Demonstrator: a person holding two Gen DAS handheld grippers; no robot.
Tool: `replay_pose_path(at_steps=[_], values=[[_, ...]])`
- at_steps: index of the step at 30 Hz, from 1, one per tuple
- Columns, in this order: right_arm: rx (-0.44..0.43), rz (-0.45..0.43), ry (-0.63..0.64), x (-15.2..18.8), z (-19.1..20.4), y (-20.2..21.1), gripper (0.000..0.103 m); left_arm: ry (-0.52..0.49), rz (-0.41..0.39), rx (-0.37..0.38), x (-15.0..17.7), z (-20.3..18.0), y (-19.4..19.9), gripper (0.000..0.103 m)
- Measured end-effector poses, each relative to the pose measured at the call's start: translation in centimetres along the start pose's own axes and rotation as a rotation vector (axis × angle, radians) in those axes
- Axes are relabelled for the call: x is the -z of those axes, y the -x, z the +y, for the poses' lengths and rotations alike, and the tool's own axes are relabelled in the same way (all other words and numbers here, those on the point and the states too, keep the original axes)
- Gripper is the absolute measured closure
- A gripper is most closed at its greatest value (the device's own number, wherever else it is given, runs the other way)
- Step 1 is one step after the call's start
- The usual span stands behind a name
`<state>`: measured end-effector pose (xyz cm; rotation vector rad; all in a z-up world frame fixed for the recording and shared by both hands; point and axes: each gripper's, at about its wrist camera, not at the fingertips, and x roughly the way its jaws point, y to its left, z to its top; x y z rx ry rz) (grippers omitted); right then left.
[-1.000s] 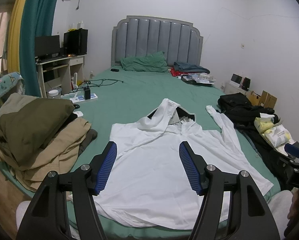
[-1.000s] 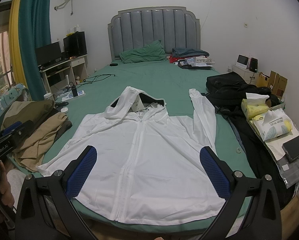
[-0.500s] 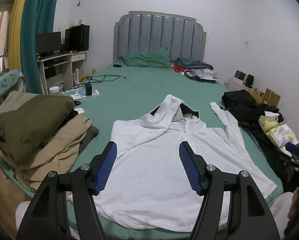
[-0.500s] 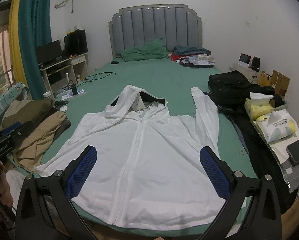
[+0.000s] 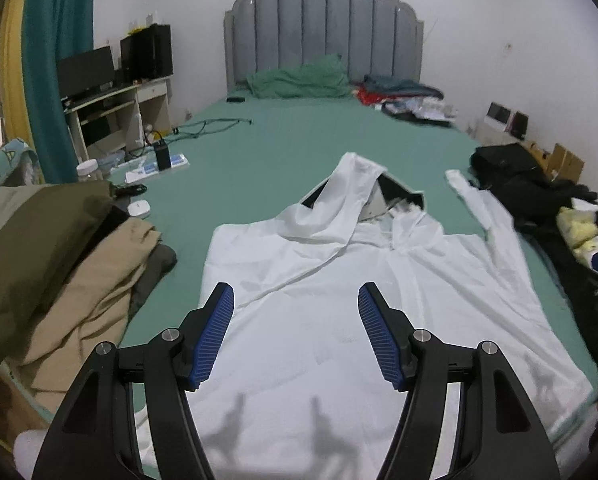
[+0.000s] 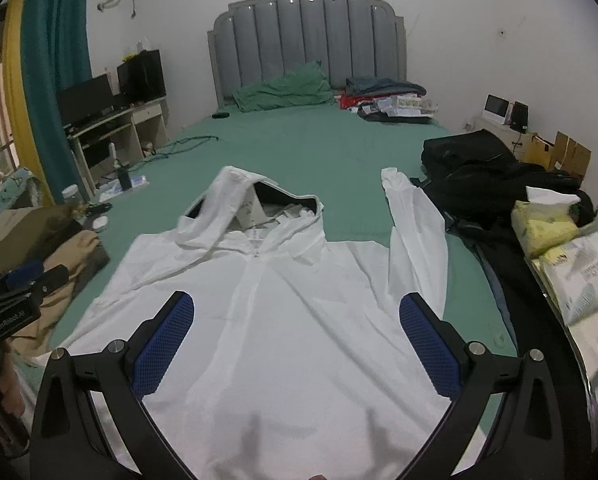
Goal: Fold large clothes
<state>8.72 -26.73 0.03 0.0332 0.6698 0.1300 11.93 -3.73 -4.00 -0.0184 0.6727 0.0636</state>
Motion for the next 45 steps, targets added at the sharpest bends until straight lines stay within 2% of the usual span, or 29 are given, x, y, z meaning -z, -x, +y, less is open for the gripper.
replay_pose_path(at_steps=[7, 12, 15, 18, 23, 25, 27, 30, 34, 36, 40, 45], values=[[0.015, 0.081, 0.062, -2.0, -3.0, -7.9, 0.002, -0.003, 0.073, 0.004, -2.7, -1.7, -8.6, 0.035], [0.022, 0.100, 0.107, -4.0, -5.0, -13.4, 0.002, -0.042, 0.062, 0.024, -4.9, -3.6, -14.2, 0.035], [0.015, 0.122, 0.101, -4.6, -6.0, -16.6, 0.002, -0.056, 0.102, 0.033, -6.1, -5.4, -18.6, 0.035], [-0.002, 0.102, 0.082, -4.2, -6.8, -17.8, 0.002, -0.097, 0.097, 0.037, -7.4, -8.1, -22.3, 0.035], [-0.010, 0.140, 0.058, -3.2, -8.4, -19.5, 0.002, -0.188, 0.131, -0.022, -8.6, -11.3, -27.5, 0.035], [-0.012, 0.142, 0.042, -3.2, -9.0, -19.9, 0.002, -0.202, 0.149, -0.037, -8.8, -11.8, -29.1, 0.046], [-0.012, 0.142, 0.029, -3.3, -9.6, -20.0, 0.002, -0.202, 0.175, -0.054, -9.0, -11.7, -30.1, 0.093], [-0.006, 0.137, 0.024, -3.4, -10.3, -19.8, 0.002, -0.139, 0.151, -0.064, -9.8, -10.3, -29.5, 0.100], [-0.007, 0.118, 0.003, -4.1, -11.0, -19.1, 0.002, -0.093, 0.017, -0.056, -12.0, -9.4, -24.8, 0.100], [-0.011, 0.101, -0.003, -4.5, -11.2, -18.4, 0.002, -0.087, -0.021, -0.040, -13.0, -9.4, -22.8, 0.100], [-0.018, 0.069, -0.004, -5.1, -11.5, -16.9, 0.002, -0.089, -0.070, 0.013, -14.9, -10.8, -19.0, 0.100], [-0.014, 0.052, -0.020, -5.0, -12.7, -15.6, 0.002, -0.114, -0.097, 0.120, -15.0, -13.5, -15.2, 0.100]])
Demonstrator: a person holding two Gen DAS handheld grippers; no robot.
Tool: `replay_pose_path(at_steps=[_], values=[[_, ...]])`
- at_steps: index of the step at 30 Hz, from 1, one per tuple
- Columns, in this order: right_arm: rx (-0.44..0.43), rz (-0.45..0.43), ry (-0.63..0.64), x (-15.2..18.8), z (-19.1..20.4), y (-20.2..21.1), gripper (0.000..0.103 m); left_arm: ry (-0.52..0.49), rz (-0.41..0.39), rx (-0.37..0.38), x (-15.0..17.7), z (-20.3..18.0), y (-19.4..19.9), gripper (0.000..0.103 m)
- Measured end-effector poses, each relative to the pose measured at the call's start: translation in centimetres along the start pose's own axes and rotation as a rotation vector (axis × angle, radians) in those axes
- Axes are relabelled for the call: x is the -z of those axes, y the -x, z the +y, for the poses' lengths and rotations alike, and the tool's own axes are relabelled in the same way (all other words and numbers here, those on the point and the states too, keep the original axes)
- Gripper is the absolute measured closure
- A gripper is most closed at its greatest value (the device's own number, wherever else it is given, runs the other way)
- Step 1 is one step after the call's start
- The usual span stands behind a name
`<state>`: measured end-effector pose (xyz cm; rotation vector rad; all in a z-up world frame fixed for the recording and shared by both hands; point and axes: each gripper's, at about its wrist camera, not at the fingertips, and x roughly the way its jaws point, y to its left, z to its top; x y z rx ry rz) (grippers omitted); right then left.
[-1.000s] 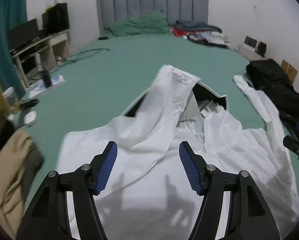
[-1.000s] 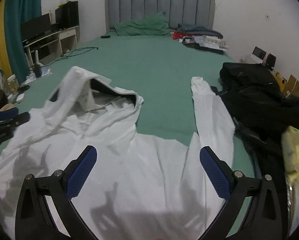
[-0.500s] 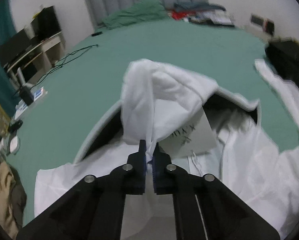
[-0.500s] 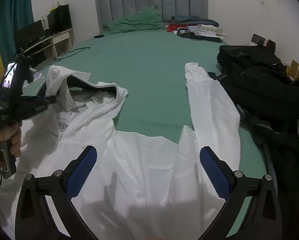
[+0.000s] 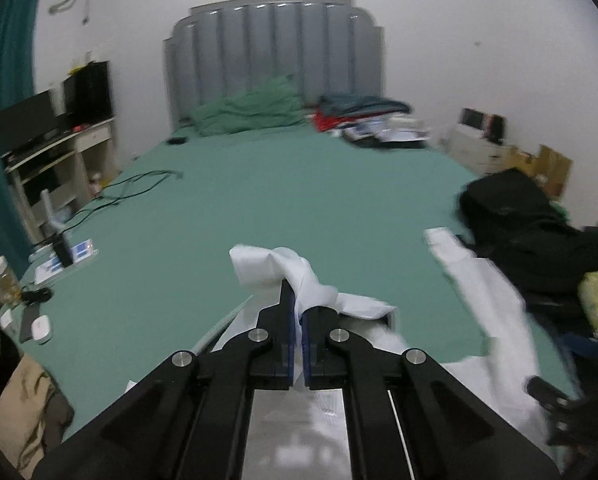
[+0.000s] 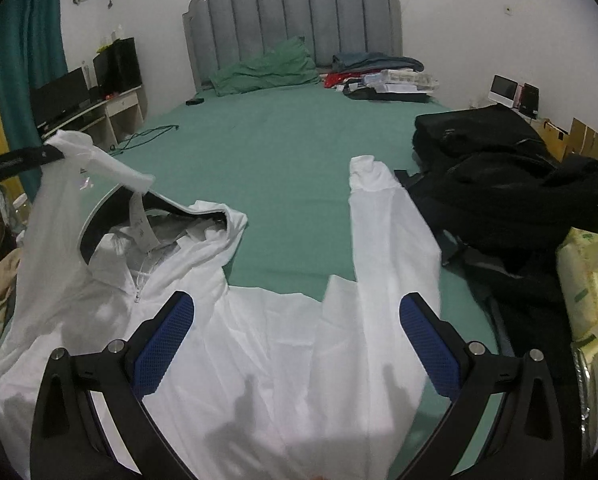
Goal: Fold large clothes
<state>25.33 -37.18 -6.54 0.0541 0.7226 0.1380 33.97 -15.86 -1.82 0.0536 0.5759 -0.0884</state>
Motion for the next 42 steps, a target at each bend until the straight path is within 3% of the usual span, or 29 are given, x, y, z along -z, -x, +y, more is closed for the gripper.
replay_pose_path(at_steps=[4, 8, 10, 11, 14, 17, 19, 24, 27, 29, 31, 32, 33, 34, 36, 40, 41, 42], values=[[0.008, 0.003, -0.016, 0.7, -1.5, 0.8, 0.002, -0.027, 0.032, 0.139, 1.5, -2.8, 1.4, 0.100], [0.021, 0.022, -0.013, 1.6, -2.7, 1.5, 0.002, -0.098, 0.197, 0.260, 5.3, -6.4, 0.1, 0.098], [0.018, 0.033, -0.028, 1.8, -3.3, 1.2, 0.002, -0.120, 0.275, 0.292, 7.4, -7.5, -0.5, 0.078], [-0.003, 0.048, -0.046, 2.0, -3.7, 0.8, 0.002, -0.128, 0.293, 0.296, 8.0, -7.7, -0.5, 0.059], [-0.100, 0.099, -0.104, 2.6, -4.0, -0.6, 0.002, -0.117, 0.319, 0.321, 9.2, -7.0, 0.0, 0.056], [-0.154, 0.154, -0.108, 3.4, -2.7, -2.2, 0.002, -0.097, 0.327, 0.285, 9.5, -4.6, 0.8, 0.054], [-0.179, 0.193, -0.099, 4.1, -1.5, -3.5, 0.011, -0.054, 0.340, 0.241, 9.5, -1.3, 0.7, 0.054], [-0.226, 0.303, -0.115, 6.1, 0.8, -5.9, 0.025, -0.004, 0.342, 0.051, 10.5, 7.2, 0.6, 0.053], [-0.198, 0.299, -0.031, 6.6, 3.5, -5.4, 0.030, 0.005, 0.361, -0.016, 12.2, 11.8, -0.2, 0.054], [-0.179, 0.314, 0.005, 7.1, 4.9, -5.8, 0.045, 0.002, 0.374, -0.051, 13.2, 13.8, -0.9, 0.054], [-0.148, 0.327, 0.022, 7.5, 5.6, -6.5, 0.071, 0.020, 0.388, -0.062, 14.2, 15.8, -2.2, 0.054], [-0.128, 0.320, 0.033, 7.6, 5.8, -6.6, 0.076, 0.026, 0.398, -0.061, 14.8, 16.7, -2.9, 0.054], [-0.104, 0.309, 0.042, 7.4, 5.7, -6.6, 0.090, 0.028, 0.407, -0.063, 15.3, 17.2, -3.5, 0.054], [-0.078, 0.303, 0.050, 7.2, 5.6, -6.4, 0.097, 0.034, 0.414, -0.074, 15.9, 18.0, -4.3, 0.054], [0.006, 0.265, 0.111, 6.2, 5.6, -5.3, 0.097, 0.052, 0.426, -0.082, 16.8, 18.7, -5.2, 0.054], [0.242, 0.198, 0.299, 4.5, 5.6, -3.4, 0.097, 0.014, 0.363, -0.072, 18.1, 19.2, -4.7, 0.054], [0.277, 0.208, 0.321, 4.5, 5.3, -3.5, 0.097, 0.015, 0.368, -0.075, 18.0, 19.2, -4.9, 0.058], [0.321, 0.221, 0.346, 4.8, 5.0, -3.6, 0.097, 0.002, 0.376, -0.082, 17.8, 19.0, -5.0, 0.070]])
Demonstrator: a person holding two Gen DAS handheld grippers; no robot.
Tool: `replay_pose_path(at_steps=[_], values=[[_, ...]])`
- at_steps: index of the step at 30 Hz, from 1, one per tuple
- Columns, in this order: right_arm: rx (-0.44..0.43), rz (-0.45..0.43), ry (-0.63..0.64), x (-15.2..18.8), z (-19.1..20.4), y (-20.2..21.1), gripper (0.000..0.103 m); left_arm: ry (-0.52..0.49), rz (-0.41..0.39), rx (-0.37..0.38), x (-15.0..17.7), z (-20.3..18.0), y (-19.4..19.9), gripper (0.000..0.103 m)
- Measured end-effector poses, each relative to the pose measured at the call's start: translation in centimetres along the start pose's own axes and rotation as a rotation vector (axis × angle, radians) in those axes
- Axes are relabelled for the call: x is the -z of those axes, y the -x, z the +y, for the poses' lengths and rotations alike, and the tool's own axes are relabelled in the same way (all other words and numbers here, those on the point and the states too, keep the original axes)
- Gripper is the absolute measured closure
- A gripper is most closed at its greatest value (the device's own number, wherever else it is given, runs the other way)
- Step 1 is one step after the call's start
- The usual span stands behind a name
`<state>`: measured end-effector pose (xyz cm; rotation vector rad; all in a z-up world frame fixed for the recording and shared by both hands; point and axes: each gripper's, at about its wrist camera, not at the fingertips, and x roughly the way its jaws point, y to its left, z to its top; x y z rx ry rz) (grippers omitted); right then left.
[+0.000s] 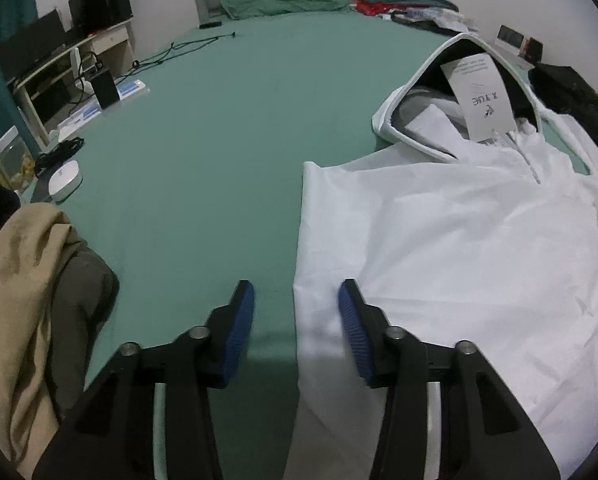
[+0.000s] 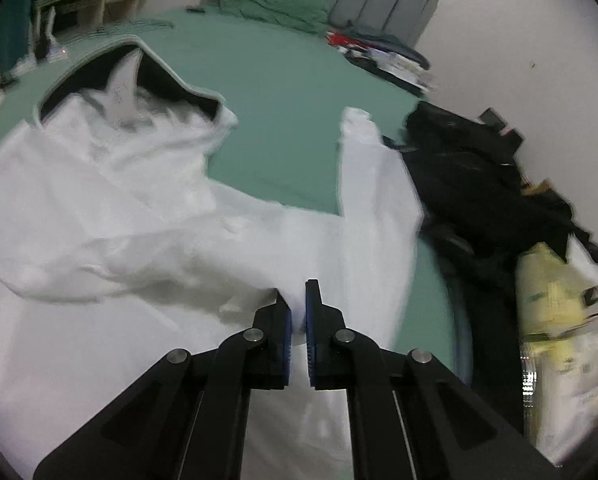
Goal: Fold large clothes
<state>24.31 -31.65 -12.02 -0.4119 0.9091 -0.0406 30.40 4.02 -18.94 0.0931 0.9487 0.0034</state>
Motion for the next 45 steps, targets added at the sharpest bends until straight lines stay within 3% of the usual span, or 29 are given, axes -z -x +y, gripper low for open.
replay_pose_path(at_steps=[3, 6, 10, 12, 14, 16, 18, 23, 25, 27, 29, 39, 43, 45], values=[[0.068, 0.056, 0.044, 1.5, 0.0, -1.1, 0.097, -0.056, -0.001, -0.048, -0.4, -0.6, -0.2, 0.093], [0.061, 0.121, 0.034, 2.9, -0.6, -2.0, 0.097, -0.041, -0.003, -0.103, -0.4, 0.4, -0.6, 0.100], [0.016, 0.147, 0.018, 3.2, -0.4, -1.9, 0.094, 0.009, 0.011, -0.129, -0.5, 2.1, -0.5, 0.100], [0.003, 0.152, 0.000, 3.3, -0.4, -1.7, 0.090, 0.052, 0.020, -0.107, -0.5, 2.9, -0.4, 0.100], [-0.026, 0.154, -0.051, 3.4, -1.0, -1.4, 0.080, 0.096, 0.028, -0.090, -0.5, 3.6, 0.0, 0.099], [-0.044, 0.154, -0.096, 3.3, -0.8, -0.9, 0.057, 0.124, 0.023, -0.069, -0.4, 3.8, 0.9, 0.099], [-0.049, 0.144, -0.133, 3.4, -1.0, -0.2, 0.047, 0.126, 0.008, -0.048, -0.6, 3.6, 2.0, 0.099], [-0.057, 0.134, -0.175, 3.2, -1.5, 1.2, 0.046, 0.126, -0.018, 0.022, -1.3, 3.1, 4.1, 0.099], [-0.056, 0.132, -0.192, 2.9, -2.0, 1.6, 0.046, 0.124, -0.033, 0.056, -1.8, 2.9, 5.0, 0.094], [-0.049, 0.124, -0.210, 2.3, -3.0, 1.7, 0.046, 0.110, -0.061, 0.063, -2.2, 2.4, 6.0, 0.080], [-0.042, 0.115, -0.220, 1.7, -3.9, 1.7, 0.046, 0.103, -0.086, 0.061, -2.4, 2.0, 6.9, 0.077], [-0.076, 0.093, -0.204, -3.2, -7.5, -2.4, 0.045, 0.104, -0.082, 0.035, -3.5, 2.5, 5.7, 0.077], [-0.087, 0.090, -0.195, -5.0, -8.3, -4.9, 0.034, 0.139, -0.067, 0.026, -3.9, 3.4, 4.1, 0.077], [-0.091, 0.086, -0.197, -6.1, -9.0, -6.3, 0.034, 0.157, -0.053, 0.029, -4.0, 3.9, 3.3, 0.077]])
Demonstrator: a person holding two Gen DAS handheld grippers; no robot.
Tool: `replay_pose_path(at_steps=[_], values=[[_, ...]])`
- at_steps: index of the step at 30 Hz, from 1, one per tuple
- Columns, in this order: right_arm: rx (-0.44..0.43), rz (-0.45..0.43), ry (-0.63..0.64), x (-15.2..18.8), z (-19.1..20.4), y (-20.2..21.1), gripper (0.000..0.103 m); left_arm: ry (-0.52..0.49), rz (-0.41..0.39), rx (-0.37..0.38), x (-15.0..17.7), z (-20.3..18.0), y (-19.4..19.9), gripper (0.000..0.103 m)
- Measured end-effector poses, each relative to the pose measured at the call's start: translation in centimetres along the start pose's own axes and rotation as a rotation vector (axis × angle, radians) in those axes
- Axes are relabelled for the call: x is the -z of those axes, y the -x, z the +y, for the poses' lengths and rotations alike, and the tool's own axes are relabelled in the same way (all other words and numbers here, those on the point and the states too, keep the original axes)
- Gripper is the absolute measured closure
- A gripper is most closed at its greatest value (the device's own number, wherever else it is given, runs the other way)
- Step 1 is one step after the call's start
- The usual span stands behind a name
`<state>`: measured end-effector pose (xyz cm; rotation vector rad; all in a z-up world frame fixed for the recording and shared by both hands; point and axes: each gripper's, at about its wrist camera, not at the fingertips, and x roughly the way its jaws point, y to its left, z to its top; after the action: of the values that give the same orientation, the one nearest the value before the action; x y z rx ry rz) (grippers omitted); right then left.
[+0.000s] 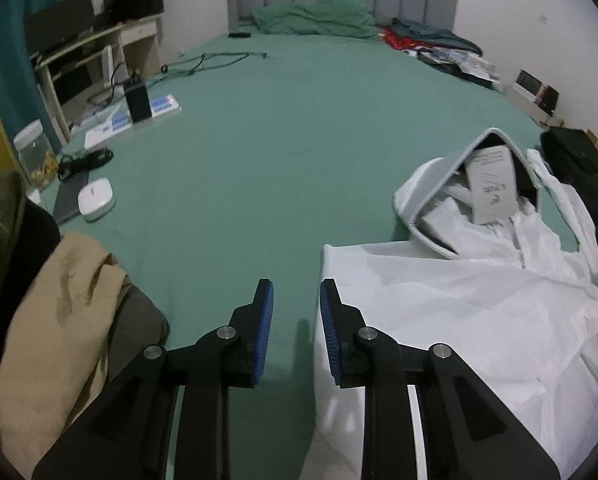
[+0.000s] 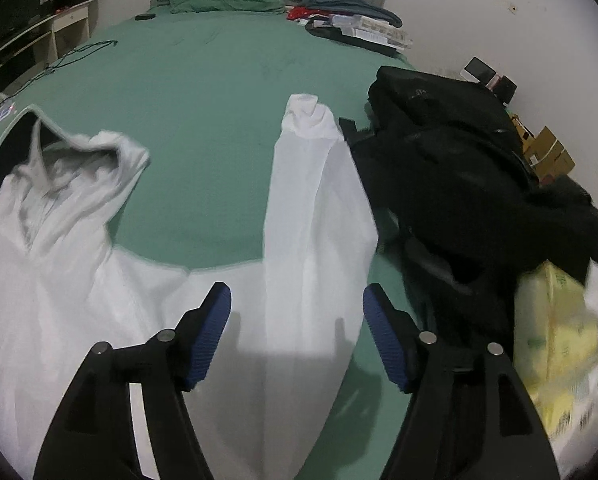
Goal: Fold large clothes
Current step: 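Grasp the jacket sleeve cuff with the right gripper and lift it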
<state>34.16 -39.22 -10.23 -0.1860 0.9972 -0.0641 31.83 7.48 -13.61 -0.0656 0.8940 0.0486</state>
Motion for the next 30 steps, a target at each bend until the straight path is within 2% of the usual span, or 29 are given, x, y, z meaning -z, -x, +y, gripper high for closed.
replay_pose_path(at_steps=[8, 10, 13, 17, 20, 21, 22, 23, 27, 30], values=[[-0.019, 0.012, -0.014, -4.6, -2.0, -5.6, 0.034, 0.023, 0.054, -0.038, 0.2, 1.9, -3.7, 0.077], [0.008, 0.006, -0.008, -5.8, -2.3, -7.0, 0.034, 0.015, 0.061, -0.042, 0.3, 2.0, -4.3, 0.077], [-0.050, 0.008, -0.038, -7.3, -2.7, -8.6, 0.034, 0.006, 0.069, -0.046, 0.6, 2.1, -4.8, 0.077], [-0.103, 0.016, 0.027, -8.6, -0.5, -10.3, 0.034, -0.009, 0.052, -0.043, 0.7, 1.8, -4.6, 0.077], [-0.085, 0.081, 0.042, -9.0, 0.8, -13.1, 0.037, -0.022, 0.039, -0.045, 0.7, 1.6, -4.4, 0.077], [-0.116, 0.061, 0.023, -9.1, 0.7, -13.4, 0.050, -0.023, 0.038, -0.045, 0.6, 1.5, -4.4, 0.077], [-0.141, 0.057, 0.018, -9.3, 0.6, -13.4, 0.080, -0.023, 0.039, -0.044, 0.6, 1.5, -4.4, 0.077], [-0.144, 0.058, 0.017, -9.4, 0.6, -13.1, 0.098, -0.023, 0.042, -0.042, 0.6, 1.5, -4.4, 0.077], [-0.097, 0.018, 0.048, -9.2, 0.0, -9.9, 0.101, -0.024, 0.046, -0.029, 0.7, 1.4, -4.2, 0.077], [-0.102, -0.028, 0.002, -8.9, -1.7, -6.2, 0.101, -0.021, 0.032, -0.006, 0.3, 1.4, -3.2, 0.077]])
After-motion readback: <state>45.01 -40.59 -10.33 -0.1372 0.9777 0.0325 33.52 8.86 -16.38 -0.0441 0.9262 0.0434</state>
